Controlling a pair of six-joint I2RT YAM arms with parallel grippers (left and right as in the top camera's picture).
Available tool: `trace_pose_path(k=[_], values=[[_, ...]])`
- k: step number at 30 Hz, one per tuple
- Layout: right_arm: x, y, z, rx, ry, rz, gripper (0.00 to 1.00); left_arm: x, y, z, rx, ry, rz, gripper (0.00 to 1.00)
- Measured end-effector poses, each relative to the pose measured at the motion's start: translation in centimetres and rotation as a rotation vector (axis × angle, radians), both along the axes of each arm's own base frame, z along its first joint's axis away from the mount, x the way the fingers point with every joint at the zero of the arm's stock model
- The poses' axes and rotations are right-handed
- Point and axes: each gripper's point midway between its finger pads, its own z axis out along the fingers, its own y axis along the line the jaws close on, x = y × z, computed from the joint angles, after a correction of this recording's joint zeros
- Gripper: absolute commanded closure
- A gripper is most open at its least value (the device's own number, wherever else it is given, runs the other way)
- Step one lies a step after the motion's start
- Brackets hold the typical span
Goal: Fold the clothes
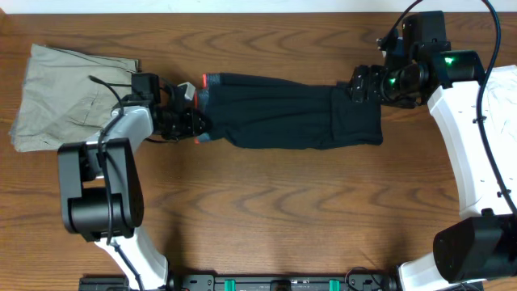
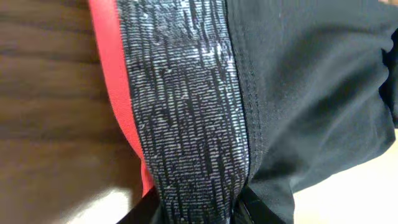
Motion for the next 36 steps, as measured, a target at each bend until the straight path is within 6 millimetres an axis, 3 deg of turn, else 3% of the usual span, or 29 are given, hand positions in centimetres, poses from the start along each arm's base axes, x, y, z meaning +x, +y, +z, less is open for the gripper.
trace_pose_path(k=[1, 2, 4, 5, 6, 11, 16, 28, 36], values=[[0.0, 0.0, 0.0, -0.001, 0.0, -0.001, 0.13, -0.1, 0.4, 0.3, 0.009, 0.001, 0.008, 0.71], [0.0, -0.1, 0.0, -0.007, -0.001, -0.003, 0.12, -0.2, 0.7, 0.5, 0.02, 0.003, 0.018, 0.64], [0.1, -0.4, -0.1, -0.02, -0.002, -0.008, 0.13, -0.4, 1.4, 1.0, 0.046, 0.004, 0.029, 0.26], [0.1, -0.5, -0.1, -0.027, -0.003, -0.012, 0.12, -0.5, 1.7, 1.1, 0.056, 0.008, 0.037, 0.12], [0.1, -0.7, -0.1, -0.038, -0.004, -0.017, 0.13, -0.6, 1.9, 1.2, 0.07, 0.01, 0.043, 0.06], [0.3, -1.4, -0.5, -0.079, -0.002, -0.033, 0.12, -1.0, 2.8, 0.9, 0.121, 0.03, 0.061, 0.02], [1.0, -2.2, -2.1, -0.119, 0.025, -0.049, 0.1, -1.0, 3.2, 0.7, 0.147, 0.035, 0.069, 0.02], [3.7, -7.7, -11.4, -0.171, 0.171, -0.043, 0.11, -0.9, 4.6, 0.1, 0.234, 0.042, 0.094, 0.02], [3.5, -7.9, -16.6, 0.052, 0.223, 0.125, 0.12, -0.9, 4.8, 0.0, 0.246, 0.044, 0.097, 0.02]])
